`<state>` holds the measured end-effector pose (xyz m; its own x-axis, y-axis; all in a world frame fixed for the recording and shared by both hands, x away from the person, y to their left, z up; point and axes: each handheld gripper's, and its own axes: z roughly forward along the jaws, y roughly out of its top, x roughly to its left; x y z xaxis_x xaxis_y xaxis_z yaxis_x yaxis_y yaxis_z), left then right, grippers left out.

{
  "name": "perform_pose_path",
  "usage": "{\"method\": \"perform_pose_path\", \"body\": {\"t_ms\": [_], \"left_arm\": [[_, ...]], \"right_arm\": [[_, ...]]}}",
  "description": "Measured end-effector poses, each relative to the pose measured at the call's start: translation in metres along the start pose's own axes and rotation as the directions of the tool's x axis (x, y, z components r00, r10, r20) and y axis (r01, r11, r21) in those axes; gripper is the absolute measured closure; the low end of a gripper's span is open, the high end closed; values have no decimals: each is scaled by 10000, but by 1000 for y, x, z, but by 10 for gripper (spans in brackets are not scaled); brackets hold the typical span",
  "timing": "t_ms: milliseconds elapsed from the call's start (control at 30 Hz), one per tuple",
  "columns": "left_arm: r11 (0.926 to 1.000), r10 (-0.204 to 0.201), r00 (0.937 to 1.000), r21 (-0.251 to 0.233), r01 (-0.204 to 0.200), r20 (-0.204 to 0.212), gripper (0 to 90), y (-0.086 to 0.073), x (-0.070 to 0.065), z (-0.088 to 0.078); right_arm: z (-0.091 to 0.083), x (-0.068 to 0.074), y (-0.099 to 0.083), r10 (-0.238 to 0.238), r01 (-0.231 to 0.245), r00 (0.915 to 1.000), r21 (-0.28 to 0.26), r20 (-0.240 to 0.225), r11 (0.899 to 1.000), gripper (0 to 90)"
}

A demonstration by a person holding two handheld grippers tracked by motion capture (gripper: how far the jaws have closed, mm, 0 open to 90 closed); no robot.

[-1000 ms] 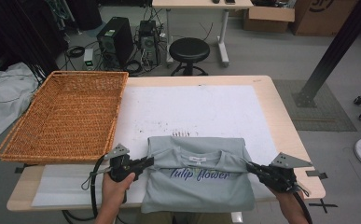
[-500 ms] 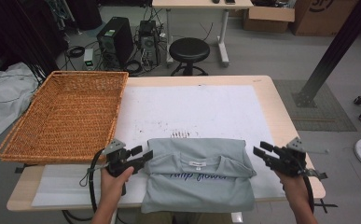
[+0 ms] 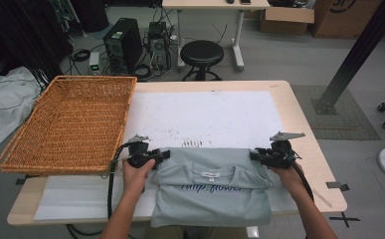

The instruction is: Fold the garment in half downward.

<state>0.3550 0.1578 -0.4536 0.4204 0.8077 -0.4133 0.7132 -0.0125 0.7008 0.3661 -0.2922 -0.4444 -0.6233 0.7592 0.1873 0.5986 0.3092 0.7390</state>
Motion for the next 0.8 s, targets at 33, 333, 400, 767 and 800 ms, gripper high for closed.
{"method": "perform_pose_path", "body": {"t_ms": [33,333,400,767,800], "left_arm": [[10000,-67,10000,47,67,52,739,2,0,1],[9998,-184,9996,-114,181,-220,772,27,6,8],[10000,-29,9991,-47,27,-417,769,34,8,13],[9964,48,9969,-840,-114,-781,754,65,29,35],[9956,29,9968,-936,-104,-799,751,67,31,37]], "right_arm": [[0,-1,2,17,-17,10000,81,-79,10000,790],[5,-3,20,-64,92,9974,-397,717,9992,808],[9,-6,26,-16,66,9957,-537,923,9985,807],[33,-24,61,134,128,9795,-1284,2012,9916,803],[36,-25,64,57,205,9772,-1209,2124,9925,802]]}}
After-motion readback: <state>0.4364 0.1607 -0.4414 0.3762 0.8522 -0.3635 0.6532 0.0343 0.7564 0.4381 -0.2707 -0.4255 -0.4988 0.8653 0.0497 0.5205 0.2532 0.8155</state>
